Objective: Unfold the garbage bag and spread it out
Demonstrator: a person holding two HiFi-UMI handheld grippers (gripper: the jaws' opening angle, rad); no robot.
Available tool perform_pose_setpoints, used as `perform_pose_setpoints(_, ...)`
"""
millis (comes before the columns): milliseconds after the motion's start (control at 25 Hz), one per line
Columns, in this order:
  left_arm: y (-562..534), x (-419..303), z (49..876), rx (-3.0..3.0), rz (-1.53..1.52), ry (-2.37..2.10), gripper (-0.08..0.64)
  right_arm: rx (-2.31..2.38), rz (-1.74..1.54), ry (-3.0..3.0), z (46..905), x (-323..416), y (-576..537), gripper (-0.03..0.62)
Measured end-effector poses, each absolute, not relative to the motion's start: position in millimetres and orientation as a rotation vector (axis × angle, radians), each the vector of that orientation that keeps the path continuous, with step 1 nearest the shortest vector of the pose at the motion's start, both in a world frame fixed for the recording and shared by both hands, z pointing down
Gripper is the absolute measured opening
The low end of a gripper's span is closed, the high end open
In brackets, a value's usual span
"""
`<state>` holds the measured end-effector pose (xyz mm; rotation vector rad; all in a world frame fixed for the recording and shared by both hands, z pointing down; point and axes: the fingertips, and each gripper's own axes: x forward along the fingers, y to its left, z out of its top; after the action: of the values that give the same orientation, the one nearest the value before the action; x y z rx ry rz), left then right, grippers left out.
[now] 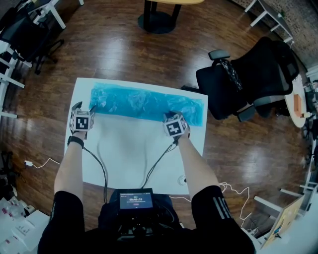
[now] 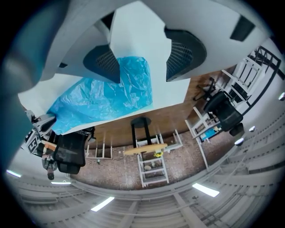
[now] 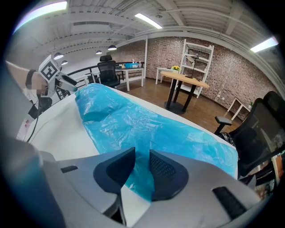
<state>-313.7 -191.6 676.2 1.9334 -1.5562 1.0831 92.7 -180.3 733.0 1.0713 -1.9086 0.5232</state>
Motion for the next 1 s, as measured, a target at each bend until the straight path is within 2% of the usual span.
perform_pose_setpoints(80, -196.5, -306.3, 662.9, 1.973, 1.055, -1.560, 0.331, 1.071, 0.527, -1.906, 734.0, 92.9, -180.1, 0.137)
perform_pose_setpoints(240, -209.4, -289.0, 635.4, 2.066, 0.981, -1.589, 0.277, 1.072, 0.526, -1.905, 733.8, 92.2, -180.9, 0.137)
perform_pose_setpoints(440, -220.4, -250.0, 617.0, 2.168, 0.933, -1.562, 0.190, 1.073, 0.526, -1.911, 733.1, 91.4, -180.4, 0.137)
perform_pose_setpoints(560, -224.4, -228.8, 618.4, 2.180, 0.901, -1.526, 0.110, 1.072, 0.533, -1.911, 734.2, 92.1, -180.3, 0.137)
perform_pose_setpoints(920, -220.5, -164.6, 654.4, 2.202, 0.949, -1.301, 0.113, 1.073, 0.552, -1.928, 734.7, 91.6, -179.3, 0.137)
perform_pose_setpoints(1000, -220.5, -154.8, 663.3, 2.197, 0.975, -1.260, 0.152, 1.077, 0.548, -1.932, 734.1, 92.0, -179.8, 0.137)
